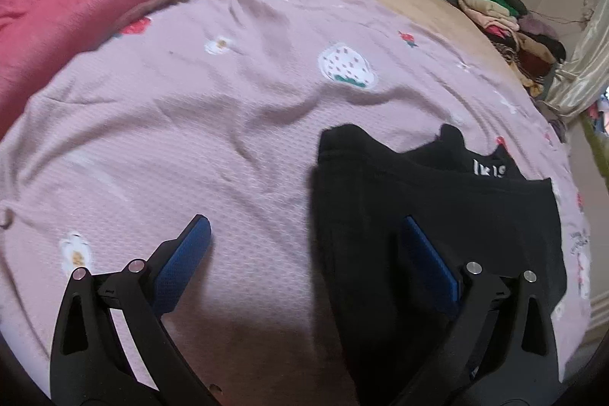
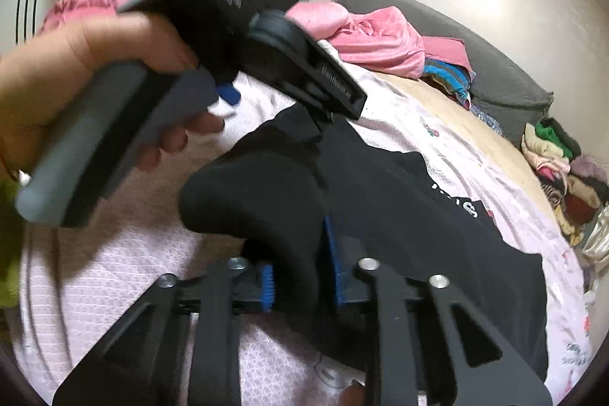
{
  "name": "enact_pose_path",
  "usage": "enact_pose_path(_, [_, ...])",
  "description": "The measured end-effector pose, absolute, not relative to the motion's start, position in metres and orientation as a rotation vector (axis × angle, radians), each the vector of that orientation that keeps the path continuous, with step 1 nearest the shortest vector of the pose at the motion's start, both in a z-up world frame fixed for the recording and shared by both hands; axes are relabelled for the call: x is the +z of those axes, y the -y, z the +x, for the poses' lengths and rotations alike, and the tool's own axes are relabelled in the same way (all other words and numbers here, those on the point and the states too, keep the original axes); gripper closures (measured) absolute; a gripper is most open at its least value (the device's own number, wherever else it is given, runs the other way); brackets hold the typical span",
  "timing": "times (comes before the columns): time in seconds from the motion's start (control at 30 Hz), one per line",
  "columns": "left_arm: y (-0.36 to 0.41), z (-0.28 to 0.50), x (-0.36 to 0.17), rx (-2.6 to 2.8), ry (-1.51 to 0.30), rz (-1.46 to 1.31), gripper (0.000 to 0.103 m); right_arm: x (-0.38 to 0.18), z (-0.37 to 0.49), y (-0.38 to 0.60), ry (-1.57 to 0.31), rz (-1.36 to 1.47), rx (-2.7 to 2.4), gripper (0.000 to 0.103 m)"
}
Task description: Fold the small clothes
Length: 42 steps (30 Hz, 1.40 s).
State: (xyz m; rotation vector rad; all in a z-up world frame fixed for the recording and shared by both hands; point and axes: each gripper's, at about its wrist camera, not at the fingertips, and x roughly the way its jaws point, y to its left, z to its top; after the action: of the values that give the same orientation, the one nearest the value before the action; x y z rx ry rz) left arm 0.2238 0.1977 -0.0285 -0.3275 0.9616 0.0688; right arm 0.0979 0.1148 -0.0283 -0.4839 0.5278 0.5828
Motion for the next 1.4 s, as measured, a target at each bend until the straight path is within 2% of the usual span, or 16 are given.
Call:
enact_pose_path(0.23, [-0.189, 0.226, -0.036, 0.007, -0.983, -0.373, 0.010, -0.017, 0.094, -0.101, -0.538, -0.397, 0.599, 0.086])
enact_pose_path(0.3, [-0.186, 0.225, -0.036, -0.008, -0.977, -0.385, 0.014, -0.016, 0.092, -0.100, -0.539, -0.387, 0.599, 0.086])
enact_pose_path(0.37, [-0.182, 0.225, -0.035, -0.024, -0.973, -0.380, 0.034, -0.016, 0.093, -0.099, -0.540, -0.383, 0.598, 0.086])
enact_pose_path(0.4, [-0.181, 0.225, -0.034, -0.034, -0.973, -0.383, 0.037, -0.015, 0.092, -0.098, -0.539, -0.382, 0.598, 0.086])
enact_pose_path(0.53, [-0.175, 0.225, -0.033, -0.079, -0.966, -0.412, 0.072, -0.014, 0.091, -0.094, -0.536, -0.375, 0.596, 0.087])
enact_pose_path(0.63, [-0.166, 0.221, -0.025, -0.085, -0.938, -0.394, 0.085, -0.011, 0.089, -0.090, -0.527, -0.374, 0.591, 0.088])
enact_pose_path(0.93, [-0.146, 0.208, 0.010, -0.104, -0.840, -0.376, 0.091, 0.001, 0.077, -0.066, -0.489, -0.335, 0.568, 0.090])
enact_pose_path(1.4, [-0.091, 0.201, 0.059, -0.128, -0.779, -0.320, 0.091, 0.028, 0.065, -0.009, -0.451, -0.233, 0.498, 0.096])
